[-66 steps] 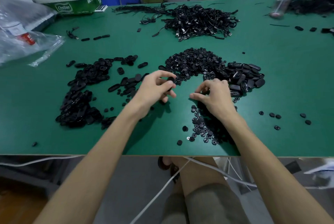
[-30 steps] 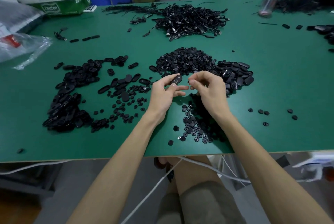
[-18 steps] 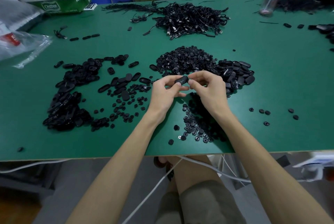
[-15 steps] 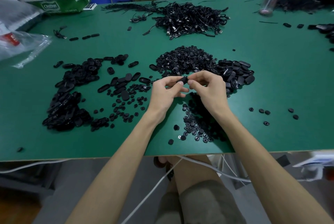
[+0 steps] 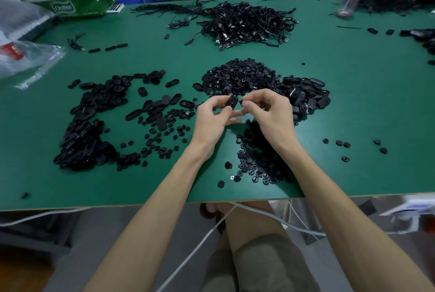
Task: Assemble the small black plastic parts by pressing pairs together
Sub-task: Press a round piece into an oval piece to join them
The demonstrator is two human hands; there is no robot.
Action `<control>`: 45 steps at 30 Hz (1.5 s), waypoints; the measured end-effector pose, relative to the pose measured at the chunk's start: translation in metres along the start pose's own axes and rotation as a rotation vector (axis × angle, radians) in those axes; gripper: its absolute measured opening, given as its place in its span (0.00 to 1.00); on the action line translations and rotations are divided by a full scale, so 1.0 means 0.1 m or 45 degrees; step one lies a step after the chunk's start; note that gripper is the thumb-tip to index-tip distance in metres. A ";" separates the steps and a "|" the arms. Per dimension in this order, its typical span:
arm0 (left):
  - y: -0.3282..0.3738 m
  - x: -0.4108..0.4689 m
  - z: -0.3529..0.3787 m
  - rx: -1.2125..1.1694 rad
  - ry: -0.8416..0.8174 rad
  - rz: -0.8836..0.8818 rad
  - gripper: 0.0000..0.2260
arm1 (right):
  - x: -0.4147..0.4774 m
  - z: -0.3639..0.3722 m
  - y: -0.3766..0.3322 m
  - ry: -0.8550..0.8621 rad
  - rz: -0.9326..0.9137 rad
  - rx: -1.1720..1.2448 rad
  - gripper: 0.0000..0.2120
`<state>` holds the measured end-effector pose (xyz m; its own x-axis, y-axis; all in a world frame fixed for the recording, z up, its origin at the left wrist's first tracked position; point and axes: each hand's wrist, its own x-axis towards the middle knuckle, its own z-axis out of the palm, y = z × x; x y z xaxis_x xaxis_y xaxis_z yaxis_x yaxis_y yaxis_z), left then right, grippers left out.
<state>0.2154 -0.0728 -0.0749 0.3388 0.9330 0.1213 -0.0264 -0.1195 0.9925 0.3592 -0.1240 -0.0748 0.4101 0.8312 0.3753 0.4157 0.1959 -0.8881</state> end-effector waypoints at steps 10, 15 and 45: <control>-0.04 0.00 -0.03 -0.208 0.069 -0.029 0.08 | -0.02 0.01 -0.04 -0.083 0.192 0.325 0.03; -0.02 -0.01 -0.03 -0.259 0.051 -0.034 0.07 | -0.01 0.02 -0.03 -0.054 0.206 0.298 0.02; -0.02 -0.01 -0.02 -0.121 -0.056 0.074 0.09 | -0.04 0.03 -0.07 0.053 0.079 0.032 0.06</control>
<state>0.2135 -0.0727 -0.0772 0.3748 0.9095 0.1796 -0.1357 -0.1378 0.9811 0.3523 -0.1272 -0.0713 0.4679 0.8200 0.3297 0.3683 0.1582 -0.9161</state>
